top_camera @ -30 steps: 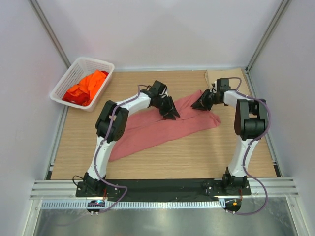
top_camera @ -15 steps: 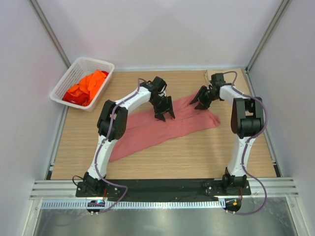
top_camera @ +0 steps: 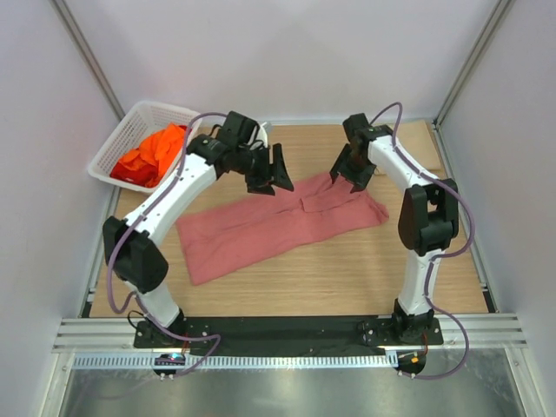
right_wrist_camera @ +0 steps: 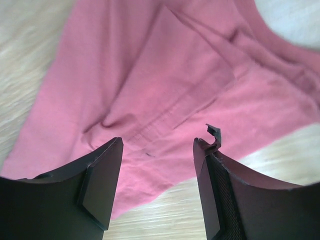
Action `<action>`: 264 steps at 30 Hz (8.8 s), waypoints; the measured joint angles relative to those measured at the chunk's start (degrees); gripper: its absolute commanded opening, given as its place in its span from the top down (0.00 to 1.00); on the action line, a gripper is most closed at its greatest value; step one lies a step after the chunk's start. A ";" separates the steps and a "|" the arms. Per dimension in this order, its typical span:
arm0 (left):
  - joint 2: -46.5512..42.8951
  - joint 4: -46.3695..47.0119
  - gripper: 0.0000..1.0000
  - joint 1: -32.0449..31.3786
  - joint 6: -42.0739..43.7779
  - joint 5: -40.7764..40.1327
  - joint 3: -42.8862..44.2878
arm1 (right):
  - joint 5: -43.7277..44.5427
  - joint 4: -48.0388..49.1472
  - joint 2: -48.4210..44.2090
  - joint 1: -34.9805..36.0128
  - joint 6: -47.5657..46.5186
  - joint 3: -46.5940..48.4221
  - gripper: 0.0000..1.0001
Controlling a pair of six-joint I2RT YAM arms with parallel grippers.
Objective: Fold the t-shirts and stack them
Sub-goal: Fold the tshirt
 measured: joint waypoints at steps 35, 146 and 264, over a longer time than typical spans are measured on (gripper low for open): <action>-19.61 -7.89 0.39 15.54 10.21 -13.09 -31.23 | 18.10 10.47 34.82 8.85 -11.65 38.23 0.30; -0.20 -2.58 0.41 20.15 10.73 2.29 -36.17 | -20.55 26.08 -32.96 28.74 1.22 -54.53 0.18; -3.54 11.85 0.69 -2.36 -4.09 1.73 -50.90 | -24.68 25.83 -39.52 12.20 -4.31 -68.13 0.57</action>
